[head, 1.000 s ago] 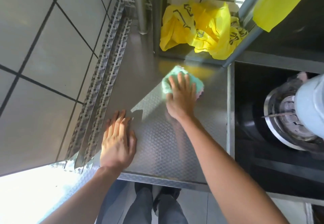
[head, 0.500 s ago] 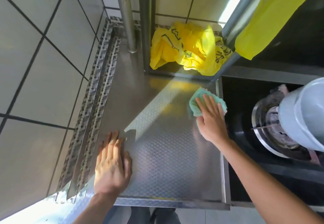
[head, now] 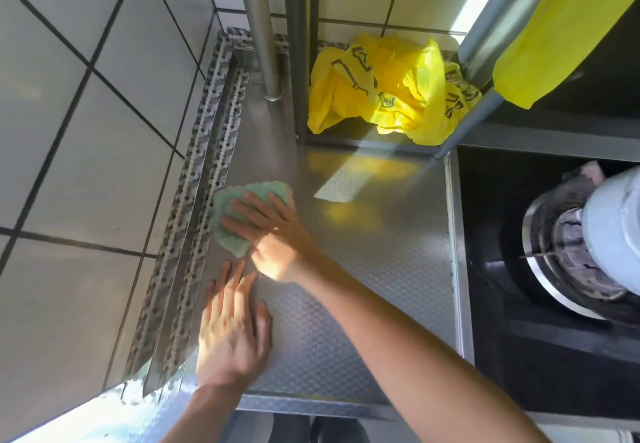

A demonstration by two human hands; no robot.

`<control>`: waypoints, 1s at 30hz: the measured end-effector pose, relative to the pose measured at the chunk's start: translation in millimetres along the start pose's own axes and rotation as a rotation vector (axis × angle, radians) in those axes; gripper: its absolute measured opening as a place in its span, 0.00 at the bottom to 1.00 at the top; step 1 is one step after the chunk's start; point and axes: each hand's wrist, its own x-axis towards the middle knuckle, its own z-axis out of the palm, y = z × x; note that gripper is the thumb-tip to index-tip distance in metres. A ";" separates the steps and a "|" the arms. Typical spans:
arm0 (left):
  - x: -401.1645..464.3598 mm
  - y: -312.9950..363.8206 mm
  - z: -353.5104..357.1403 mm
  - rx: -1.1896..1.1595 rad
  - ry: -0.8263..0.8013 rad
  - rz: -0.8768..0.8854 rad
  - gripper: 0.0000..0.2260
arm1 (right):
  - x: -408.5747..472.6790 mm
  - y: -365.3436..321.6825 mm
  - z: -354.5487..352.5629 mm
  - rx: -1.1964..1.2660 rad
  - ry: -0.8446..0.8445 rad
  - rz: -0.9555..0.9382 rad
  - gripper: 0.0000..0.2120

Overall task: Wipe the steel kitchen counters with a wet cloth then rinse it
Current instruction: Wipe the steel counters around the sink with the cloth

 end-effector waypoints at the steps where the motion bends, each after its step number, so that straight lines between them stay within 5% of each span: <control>1: 0.1 -0.1 0.4 0.002 0.007 0.014 0.22 | -19.3 10.9 -7.0 0.008 0.024 0.006 0.25; 8: -0.7 -0.6 -1.4 -0.013 -0.009 0.033 0.22 | -132.4 126.7 -73.7 -0.087 0.080 0.560 0.29; 12: 0.6 2.3 -3.9 -0.012 -0.002 0.033 0.22 | -97.7 120.1 -69.5 -0.115 0.160 0.863 0.29; 18: 1.4 6.0 -7.3 -0.017 0.013 0.030 0.22 | 8.8 37.1 -32.6 -0.115 -0.028 0.487 0.30; 23: 1.1 5.2 -7.3 -0.044 0.017 0.038 0.22 | -27.7 -2.5 -13.8 -0.060 -0.128 0.129 0.28; 27: -0.3 8.0 -10.6 -0.048 0.002 0.036 0.25 | -130.8 15.2 -25.7 -0.023 -0.117 0.114 0.31; 30: -4.1 8.1 -17.9 -0.087 -0.027 0.040 0.25 | -204.0 48.0 -45.4 -0.034 -0.086 0.269 0.32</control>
